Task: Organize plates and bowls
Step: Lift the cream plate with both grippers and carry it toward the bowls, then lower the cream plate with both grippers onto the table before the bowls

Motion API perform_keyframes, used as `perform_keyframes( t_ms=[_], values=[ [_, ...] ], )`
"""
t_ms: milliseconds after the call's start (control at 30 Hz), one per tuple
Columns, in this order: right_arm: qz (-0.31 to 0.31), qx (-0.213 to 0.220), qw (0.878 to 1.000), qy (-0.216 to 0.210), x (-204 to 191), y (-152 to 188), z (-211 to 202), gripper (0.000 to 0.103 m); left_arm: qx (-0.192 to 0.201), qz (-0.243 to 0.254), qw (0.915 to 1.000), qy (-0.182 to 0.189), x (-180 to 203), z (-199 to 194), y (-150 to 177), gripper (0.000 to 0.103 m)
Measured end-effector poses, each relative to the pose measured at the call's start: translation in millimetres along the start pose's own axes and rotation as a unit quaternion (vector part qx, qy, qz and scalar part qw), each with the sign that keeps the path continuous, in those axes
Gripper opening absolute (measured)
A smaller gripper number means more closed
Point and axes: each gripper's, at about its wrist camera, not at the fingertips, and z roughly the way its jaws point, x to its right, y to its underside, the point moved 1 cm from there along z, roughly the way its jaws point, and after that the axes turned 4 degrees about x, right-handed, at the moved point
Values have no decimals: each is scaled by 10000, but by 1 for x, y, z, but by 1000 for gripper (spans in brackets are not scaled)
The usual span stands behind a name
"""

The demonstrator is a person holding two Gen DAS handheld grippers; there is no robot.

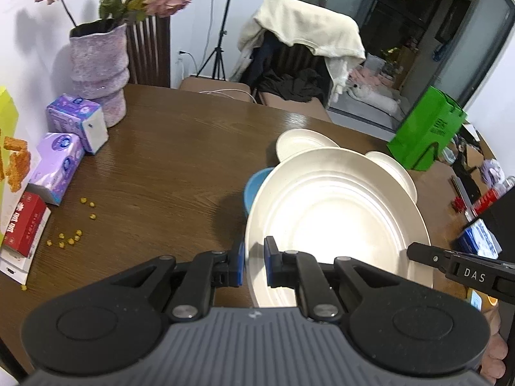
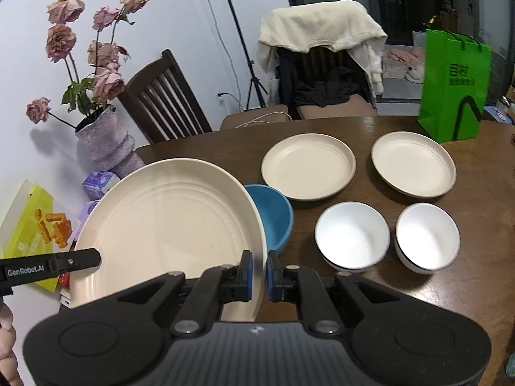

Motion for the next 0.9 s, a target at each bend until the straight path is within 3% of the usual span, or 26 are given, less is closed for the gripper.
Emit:
perform_keyframes(
  t_ms=[900],
  values=[
    [584, 52, 9970, 508, 72, 58, -45, 9, -367, 563, 9966, 477, 64, 20, 45, 12]
  ],
)
